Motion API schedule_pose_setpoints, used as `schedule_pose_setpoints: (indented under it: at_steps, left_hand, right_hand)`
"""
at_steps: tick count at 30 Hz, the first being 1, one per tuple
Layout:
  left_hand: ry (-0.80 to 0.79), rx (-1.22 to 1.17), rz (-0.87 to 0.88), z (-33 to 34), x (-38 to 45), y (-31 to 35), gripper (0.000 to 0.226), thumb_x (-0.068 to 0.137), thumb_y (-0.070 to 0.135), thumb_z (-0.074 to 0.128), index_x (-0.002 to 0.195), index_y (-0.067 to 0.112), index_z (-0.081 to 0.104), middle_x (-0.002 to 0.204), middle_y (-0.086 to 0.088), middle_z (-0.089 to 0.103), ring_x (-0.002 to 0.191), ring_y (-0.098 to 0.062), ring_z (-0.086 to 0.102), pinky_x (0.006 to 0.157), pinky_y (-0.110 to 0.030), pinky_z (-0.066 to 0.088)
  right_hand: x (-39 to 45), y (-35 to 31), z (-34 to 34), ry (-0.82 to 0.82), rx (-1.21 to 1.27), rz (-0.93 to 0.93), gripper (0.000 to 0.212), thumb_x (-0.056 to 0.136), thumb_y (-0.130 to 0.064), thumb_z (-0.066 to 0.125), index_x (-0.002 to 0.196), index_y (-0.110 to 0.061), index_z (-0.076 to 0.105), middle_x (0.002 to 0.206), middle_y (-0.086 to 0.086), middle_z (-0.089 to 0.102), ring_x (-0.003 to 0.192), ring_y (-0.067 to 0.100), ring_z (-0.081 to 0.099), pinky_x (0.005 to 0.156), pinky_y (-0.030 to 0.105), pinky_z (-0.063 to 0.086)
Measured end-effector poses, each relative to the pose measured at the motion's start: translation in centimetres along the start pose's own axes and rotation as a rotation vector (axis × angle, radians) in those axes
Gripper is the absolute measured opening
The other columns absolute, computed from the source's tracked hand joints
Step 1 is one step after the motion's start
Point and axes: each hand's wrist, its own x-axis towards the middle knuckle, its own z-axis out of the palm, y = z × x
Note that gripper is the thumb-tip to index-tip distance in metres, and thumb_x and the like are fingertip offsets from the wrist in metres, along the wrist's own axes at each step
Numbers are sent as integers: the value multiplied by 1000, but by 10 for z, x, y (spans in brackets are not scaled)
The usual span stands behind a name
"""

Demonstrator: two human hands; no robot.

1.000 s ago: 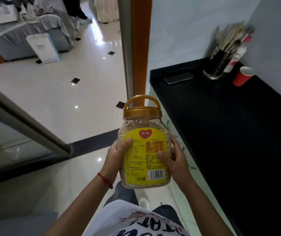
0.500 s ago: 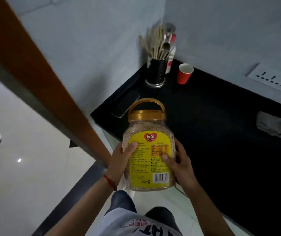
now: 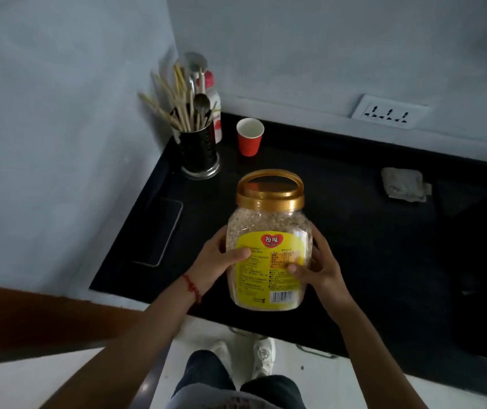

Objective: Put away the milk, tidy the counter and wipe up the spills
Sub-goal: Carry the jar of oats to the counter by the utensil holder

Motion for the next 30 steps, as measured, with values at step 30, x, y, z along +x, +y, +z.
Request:
schedule_pose_setpoints:
  at_steps: [30]
  left_hand:
    - [254,245,180,31,185,54,74,78,6,68,141,17,32,142,-7,45,133,-20,40,102,-25,35]
  right_hand:
    - [177,-29,-63,300,-435,-155,74,78,-12,70,140,-30,33,133,-4,55,120,2,46,101,24,42]
